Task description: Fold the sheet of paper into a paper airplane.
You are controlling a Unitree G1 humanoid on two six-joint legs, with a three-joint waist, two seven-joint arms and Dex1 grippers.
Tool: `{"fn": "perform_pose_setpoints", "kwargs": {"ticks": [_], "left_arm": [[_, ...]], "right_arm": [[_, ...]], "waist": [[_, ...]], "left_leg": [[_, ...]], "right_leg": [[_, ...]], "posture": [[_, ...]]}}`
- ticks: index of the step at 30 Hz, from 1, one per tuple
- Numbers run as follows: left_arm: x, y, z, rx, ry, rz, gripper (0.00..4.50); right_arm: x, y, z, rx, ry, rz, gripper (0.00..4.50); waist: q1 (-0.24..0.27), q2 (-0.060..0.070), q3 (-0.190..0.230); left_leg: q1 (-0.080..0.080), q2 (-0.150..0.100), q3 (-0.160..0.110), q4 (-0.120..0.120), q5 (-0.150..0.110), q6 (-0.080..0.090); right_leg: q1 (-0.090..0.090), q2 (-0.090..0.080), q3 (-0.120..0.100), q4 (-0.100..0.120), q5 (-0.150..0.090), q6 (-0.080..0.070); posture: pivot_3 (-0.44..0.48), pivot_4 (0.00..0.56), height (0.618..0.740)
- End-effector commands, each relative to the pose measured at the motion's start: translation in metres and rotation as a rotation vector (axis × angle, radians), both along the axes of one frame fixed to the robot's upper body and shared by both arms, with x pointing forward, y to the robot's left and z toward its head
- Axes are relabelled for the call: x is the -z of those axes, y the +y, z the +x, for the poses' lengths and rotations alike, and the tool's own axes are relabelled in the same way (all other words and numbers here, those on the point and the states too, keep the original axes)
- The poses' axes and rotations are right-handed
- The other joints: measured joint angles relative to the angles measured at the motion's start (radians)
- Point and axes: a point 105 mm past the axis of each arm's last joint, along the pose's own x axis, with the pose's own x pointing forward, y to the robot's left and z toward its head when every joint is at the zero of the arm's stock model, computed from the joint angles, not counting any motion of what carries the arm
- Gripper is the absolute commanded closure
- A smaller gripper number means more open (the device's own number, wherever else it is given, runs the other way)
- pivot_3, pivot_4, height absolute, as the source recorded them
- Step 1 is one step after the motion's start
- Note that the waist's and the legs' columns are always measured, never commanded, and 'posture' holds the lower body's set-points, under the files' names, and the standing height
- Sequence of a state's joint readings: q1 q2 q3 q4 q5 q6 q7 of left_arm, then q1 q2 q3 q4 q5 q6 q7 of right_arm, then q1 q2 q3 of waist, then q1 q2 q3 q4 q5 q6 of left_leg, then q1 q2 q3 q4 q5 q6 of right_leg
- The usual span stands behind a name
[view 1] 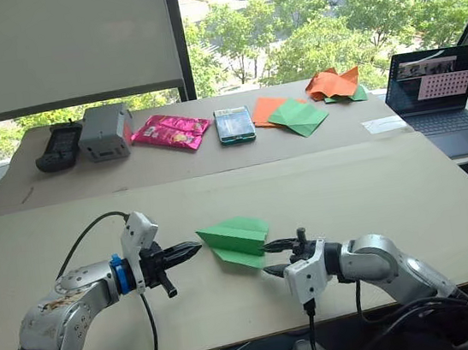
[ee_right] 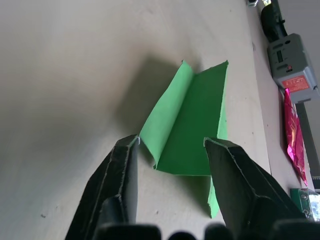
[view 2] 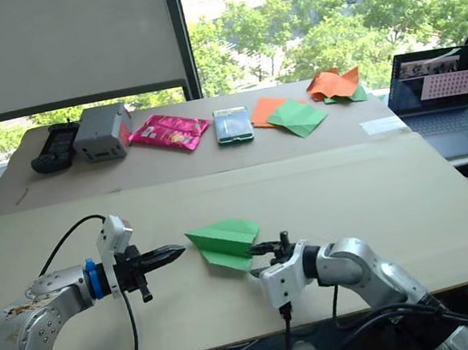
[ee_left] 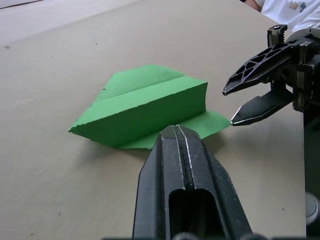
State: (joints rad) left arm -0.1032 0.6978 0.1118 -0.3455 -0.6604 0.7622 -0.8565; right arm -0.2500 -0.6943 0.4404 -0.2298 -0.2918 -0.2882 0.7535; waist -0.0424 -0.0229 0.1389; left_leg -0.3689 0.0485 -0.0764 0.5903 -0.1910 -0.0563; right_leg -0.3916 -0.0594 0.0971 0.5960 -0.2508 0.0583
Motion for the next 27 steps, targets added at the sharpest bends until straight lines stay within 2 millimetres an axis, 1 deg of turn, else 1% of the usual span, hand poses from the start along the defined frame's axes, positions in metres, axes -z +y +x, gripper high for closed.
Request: {"fn": "perform_pose_setpoints", "kwargs": {"ticks": [1, 3, 5, 6, 8, 10, 11, 14, 17, 20, 22, 23, 25, 27], "left_arm": [[-0.008, -0.002, 0.0, 0.025, -0.044, 0.014, 4.5], [-0.008, -0.003, 0.0, 0.032, -0.043, 0.02, 4.5], [-0.009, -0.006, -0.001, 0.038, -0.044, 0.01, 4.5], [-0.01, -0.006, -0.001, 0.039, -0.044, 0.007, 4.5], [-0.01, -0.006, 0.0, 0.04, -0.046, 0.005, 4.5], [-0.01, -0.007, 0.002, 0.039, -0.051, 0.009, 4.5], [-0.011, -0.007, 0.004, 0.041, -0.056, 0.009, 4.5], [-0.013, -0.009, 0.008, 0.047, -0.068, 0.009, 4.5], [-0.017, -0.013, 0.016, 0.054, -0.092, 0.009, 4.5], [-0.019, -0.017, 0.028, 0.063, -0.114, 0.015, 4.5], [-0.018, -0.024, 0.036, 0.078, -0.131, 0.026, 4.5], [-0.018, -0.026, 0.039, 0.086, -0.136, 0.03, 4.5], [-0.016, -0.032, 0.045, 0.106, -0.147, 0.046, 4.5], [-0.013, -0.037, 0.05, 0.115, -0.15, 0.054, 4.5]], "right_arm": [[-0.033, 0.012, -0.002, 0.031, 0.124, 0.139, 1.86], [-0.035, 0.017, 0.0, 0.083, 0.226, 0.198, 1.86], [-0.032, 0.023, -0.001, 0.118, 0.347, 0.246, 2.44], [-0.031, 0.025, 0.001, 0.154, 0.401, 0.275, 2.73], [-0.03, 0.029, 0.006, 0.195, 0.46, 0.315, 3.39], [-0.026, 0.031, 0.012, 0.245, 0.512, 0.333, 4.12], [-0.02, 0.032, 0.013, 0.271, 0.543, 0.327, 4.48], [-0.011, 0.033, 0.016, 0.318, 0.578, 0.311, 4.48], [0.002, 0.033, 0.017, 0.361, 0.597, 0.278, 4.48], [0.022, 0.029, 0.012, 0.399, 0.661, 0.212, 4.48], [0.036, 0.023, 0.013, 0.447, 0.687, 0.164, 4.48], [0.04, 0.021, 0.014, 0.464, 0.697, 0.153, 4.48], [0.043, 0.019, 0.018, 0.492, 0.694, 0.151, 4.48], [0.043, 0.02, 0.017, 0.483, 0.695, 0.151, 4.48]], "waist": [[0.0, 0.0, 0.0], [-0.001, 0.0, 0.0], [0.0, 0.0, 0.0], [0.001, 0.0, 0.0], [0.003, 0.0, 0.0], [0.004, 0.0, 0.0], [0.004, 0.0, 0.0], [0.004, 0.0, 0.0], [0.004, 0.0, 0.0], [0.002, 0.001, 0.0], [0.003, 0.001, 0.0], [0.002, 0.001, -0.001], [0.001, 0.001, -0.001], [0.0, 0.001, -0.002]], "left_leg": [[0.0, 0.0, 0.0, 0.0, 0.0, 0.0], [0.0, 0.0, 0.0, 0.0, 0.0, 0.0], [0.001, 0.0, -0.001, 0.0, -0.001, -0.001], [0.001, 0.0, -0.001, 0.0, -0.001, -0.002], [0.0, 0.0, -0.001, 0.0, -0.003, -0.005], [0.0, 0.0, -0.001, 0.0, -0.003, -0.005], [0.0, 0.0, -0.001, 0.0, -0.003, -0.005], [0.0, 0.0, -0.001, 0.0, -0.004, -0.006], [0.0, 0.0, -0.001, 0.0, -0.004, -0.007], [-0.001, 0.0, -0.001, 0.0, -0.003, -0.005], [-0.001, 0.0, -0.001, 0.0, -0.003, -0.005], [-0.001, 0.0, -0.001, 0.0, -0.003, -0.005], [0.0, 0.0, -0.001, 0.0, -0.003, -0.005], [0.001, 0.0, -0.001, 0.0, -0.003, -0.005]], "right_leg": [[0.001, 0.0, 0.0, 0.0, 0.0, 0.0], [0.001, 0.0, 0.0, 0.0, 0.0, 0.0], [0.0, 0.0, -0.001, 0.0, 0.0, 0.0], [-0.001, 0.0, -0.001, 0.0, 0.0, 0.0], [-0.001, 0.0, -0.001, 0.0, 0.0, 0.0], [-0.001, 0.0, -0.001, 0.0, 0.0, 0.0], [-0.001, 0.0, -0.001, 0.0, 0.0, 0.0], [-0.002, 0.0, -0.001, 0.0, 0.0, 0.0], [-0.002, 0.0, -0.001, 0.0, 0.0, 0.0], [-0.002, 0.0, -0.001, 0.0, 0.0, 0.0], [-0.002, 0.0, -0.001, 0.0, 0.0, 0.0], [-0.002, 0.0, -0.001, 0.0, 0.0, 0.0], [0.0, 0.001, -0.001, 0.0, 0.0, 0.0], [0.001, 0.001, -0.001, 0.0, 0.0, 0.0]], "posture": [[0.0, 0.15, 0.721], [0.0, 0.15, 0.721], [0.0, 0.15, 0.721], [0.0, 0.15, 0.721], [0.0, 0.15, 0.721], [0.0, 0.15, 0.721], [0.0, 0.15, 0.721], [0.0, 0.15, 0.721], [0.0, 0.15, 0.721], [0.0, 0.15, 0.721], [0.0, 0.15, 0.721], [0.0, 0.15, 0.721], [0.0, 0.15, 0.721], [0.0, 0.15, 0.721]]}}
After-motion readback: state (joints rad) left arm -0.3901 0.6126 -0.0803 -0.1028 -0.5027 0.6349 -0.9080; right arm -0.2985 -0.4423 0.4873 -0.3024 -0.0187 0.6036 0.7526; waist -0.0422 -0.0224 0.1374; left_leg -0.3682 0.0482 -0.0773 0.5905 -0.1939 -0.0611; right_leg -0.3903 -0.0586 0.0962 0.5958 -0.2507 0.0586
